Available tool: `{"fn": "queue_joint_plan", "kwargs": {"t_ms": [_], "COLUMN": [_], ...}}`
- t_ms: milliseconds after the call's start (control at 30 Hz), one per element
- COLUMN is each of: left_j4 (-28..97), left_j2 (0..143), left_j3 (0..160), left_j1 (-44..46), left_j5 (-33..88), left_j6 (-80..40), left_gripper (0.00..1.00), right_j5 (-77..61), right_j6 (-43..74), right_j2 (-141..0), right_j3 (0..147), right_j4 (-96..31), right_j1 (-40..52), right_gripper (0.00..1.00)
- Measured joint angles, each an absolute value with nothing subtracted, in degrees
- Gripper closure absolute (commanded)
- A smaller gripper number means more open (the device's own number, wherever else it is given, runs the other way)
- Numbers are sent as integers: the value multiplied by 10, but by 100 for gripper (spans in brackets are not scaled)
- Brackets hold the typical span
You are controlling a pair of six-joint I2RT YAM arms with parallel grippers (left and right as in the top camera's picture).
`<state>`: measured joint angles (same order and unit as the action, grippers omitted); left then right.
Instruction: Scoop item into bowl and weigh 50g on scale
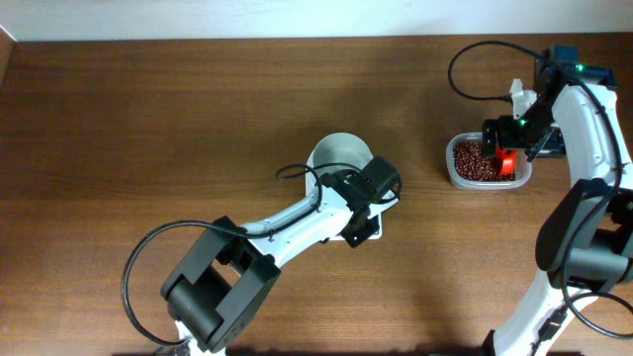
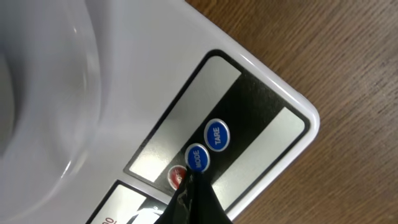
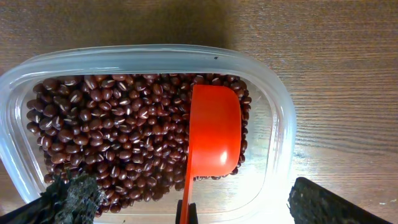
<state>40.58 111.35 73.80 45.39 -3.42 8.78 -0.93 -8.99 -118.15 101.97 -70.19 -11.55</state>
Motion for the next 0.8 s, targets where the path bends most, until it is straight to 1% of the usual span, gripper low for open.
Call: {"fn": "queue_joint_plan", "kwargs": {"t_ms": [800], "left_j4": [398], "left_j2": [1121], "left_j3": [747], "left_j1": [452], "left_j5": [-43], "left_j6": [62], "left_gripper": [100], "right_j5": [-9], "right_j6": [-90], "right_j2": [-1181], "right_j3": [1020], "right_j4": [-702], "right_j1": [-116], "right_gripper": [1]}}
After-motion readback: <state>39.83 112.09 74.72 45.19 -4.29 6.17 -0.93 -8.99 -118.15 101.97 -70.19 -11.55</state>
